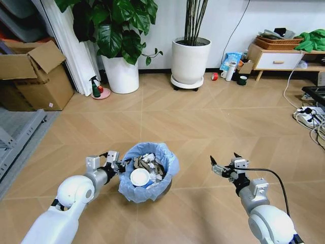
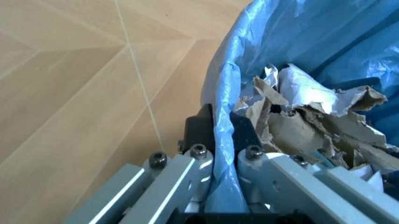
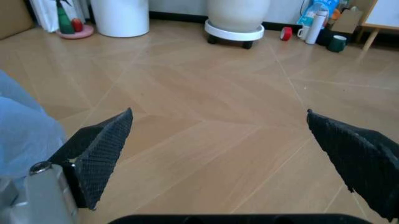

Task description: Pick up the trash bin and place the garbage on the floor into it.

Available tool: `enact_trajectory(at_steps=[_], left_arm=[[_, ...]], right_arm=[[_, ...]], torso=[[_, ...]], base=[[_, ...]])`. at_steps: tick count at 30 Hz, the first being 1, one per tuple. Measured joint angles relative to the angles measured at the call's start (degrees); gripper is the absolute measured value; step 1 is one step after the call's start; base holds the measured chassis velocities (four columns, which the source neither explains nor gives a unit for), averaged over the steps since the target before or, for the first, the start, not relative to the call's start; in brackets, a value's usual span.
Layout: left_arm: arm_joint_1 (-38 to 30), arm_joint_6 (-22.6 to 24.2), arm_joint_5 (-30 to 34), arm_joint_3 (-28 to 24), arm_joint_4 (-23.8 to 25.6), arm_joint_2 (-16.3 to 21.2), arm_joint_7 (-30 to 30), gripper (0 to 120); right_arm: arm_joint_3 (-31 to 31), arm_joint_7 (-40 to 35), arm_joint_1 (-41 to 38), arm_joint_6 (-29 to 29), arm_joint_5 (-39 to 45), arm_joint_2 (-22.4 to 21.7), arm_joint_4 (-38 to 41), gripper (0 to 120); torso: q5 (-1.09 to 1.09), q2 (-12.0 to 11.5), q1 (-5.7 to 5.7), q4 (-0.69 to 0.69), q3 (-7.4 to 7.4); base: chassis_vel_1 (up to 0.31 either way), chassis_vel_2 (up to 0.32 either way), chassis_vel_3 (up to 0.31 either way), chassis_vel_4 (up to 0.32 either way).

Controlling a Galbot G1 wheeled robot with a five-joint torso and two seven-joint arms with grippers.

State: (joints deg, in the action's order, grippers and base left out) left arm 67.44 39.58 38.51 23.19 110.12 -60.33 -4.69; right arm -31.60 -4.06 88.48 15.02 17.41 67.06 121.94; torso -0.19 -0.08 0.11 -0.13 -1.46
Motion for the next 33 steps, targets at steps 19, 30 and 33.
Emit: enact_trajectory(at_steps=[19, 30, 33], left_arm=[[-0.26, -0.01, -0.12, -0.01, -0.24, 0.06, -0.08, 0], [-0.44, -0.07, -0.11, 0.06, -0.27, -0.02, -0.23, 0], [-0.44, -0.07, -0.11, 0.09, -0.28, -0.01, -0.24, 0]], right_arm=[[-0.11, 0.05, 0.34, -0.16, -0.44, 0.54, 0.12, 100], [-0.11, 0.09, 0.34, -0.20, -0.55, 0.58, 0.08, 100], [-0.11, 0.09, 0.38, -0.21, -0.56, 0.63, 0.09, 100]], torso=[[-0.01, 0.00, 0.00, 0.01, 0.00], [0.01, 0.00, 0.00, 0.00, 0.00], [0.01, 0.00, 0.00, 0.00, 0.00]], base=[[0.204, -0.130, -0.206, 0.128], [0.139, -0.117, -0.143, 0.111], [0.171, -0.127, -0.156, 0.128]])
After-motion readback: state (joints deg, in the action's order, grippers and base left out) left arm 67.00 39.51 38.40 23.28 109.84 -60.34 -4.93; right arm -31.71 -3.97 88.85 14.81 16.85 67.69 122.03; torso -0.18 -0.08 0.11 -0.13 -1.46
